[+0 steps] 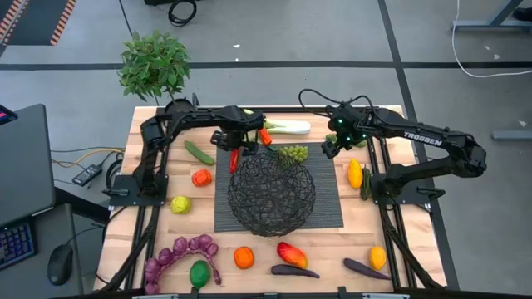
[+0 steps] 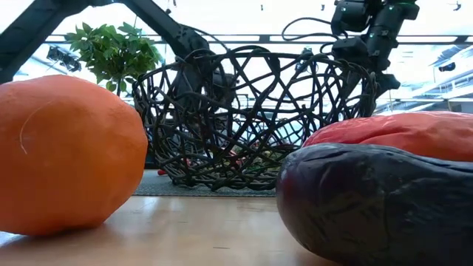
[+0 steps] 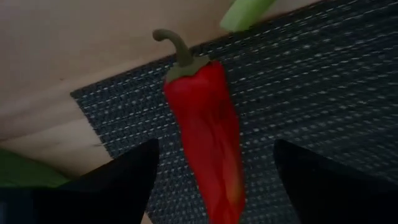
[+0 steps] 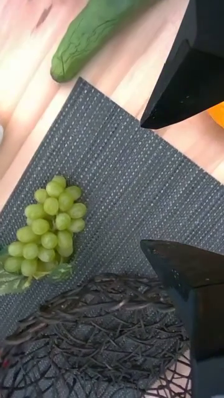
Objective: Build produce basket
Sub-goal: Put the red chili pepper into the black wire basket
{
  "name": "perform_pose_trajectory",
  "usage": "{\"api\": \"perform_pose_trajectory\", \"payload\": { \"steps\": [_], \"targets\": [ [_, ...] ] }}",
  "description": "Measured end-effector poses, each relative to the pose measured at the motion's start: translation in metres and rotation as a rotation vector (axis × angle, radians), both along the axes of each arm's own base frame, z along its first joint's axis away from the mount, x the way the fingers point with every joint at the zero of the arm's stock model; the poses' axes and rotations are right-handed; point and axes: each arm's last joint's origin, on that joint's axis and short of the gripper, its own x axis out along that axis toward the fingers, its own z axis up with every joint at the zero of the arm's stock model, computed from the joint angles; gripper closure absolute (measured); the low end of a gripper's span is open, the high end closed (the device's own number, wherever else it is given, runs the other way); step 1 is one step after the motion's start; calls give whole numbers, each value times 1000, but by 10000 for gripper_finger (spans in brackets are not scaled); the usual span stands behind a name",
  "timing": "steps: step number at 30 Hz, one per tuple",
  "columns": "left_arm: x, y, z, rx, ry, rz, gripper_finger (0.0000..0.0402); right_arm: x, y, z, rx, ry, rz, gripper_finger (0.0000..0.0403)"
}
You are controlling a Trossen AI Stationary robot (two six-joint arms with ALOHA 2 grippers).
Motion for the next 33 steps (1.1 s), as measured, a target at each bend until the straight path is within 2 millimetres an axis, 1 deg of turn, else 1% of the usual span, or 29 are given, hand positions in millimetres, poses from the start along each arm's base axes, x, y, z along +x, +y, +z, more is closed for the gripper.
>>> {"api": "perform_pose_trajectory", "payload": {
  "steps": [3,6,9,15,18,20,23,25,29,33],
  "targets": [
    [1,0,-11,-26,27,1,105,1,2,0,5,-1,12,91],
    [2,0,-17,-56,31,4,134,2,5,0,10,5,26,91],
    [2,0,-17,-56,30,5,170,2,6,0,10,6,35,91],
    [-3,6,-16,-68,43,18,263,2,6,0,-6,14,30,91],
    [-5,8,-14,-76,38,-29,306,2,6,0,-13,19,33,91],
    [-8,10,-10,-81,37,-63,325,1,7,-1,-12,26,36,91],
    [-17,12,3,-96,50,-62,327,0,7,-1,-8,37,37,91],
    [-22,12,18,-82,26,-56,324,0,7,-1,-7,41,38,91],
    [-32,13,50,-36,-54,-36,305,0,7,-2,-9,43,41,91],
    [-39,9,83,3,-130,11,311,0,7,-1,-10,44,41,91]
  ]
}}
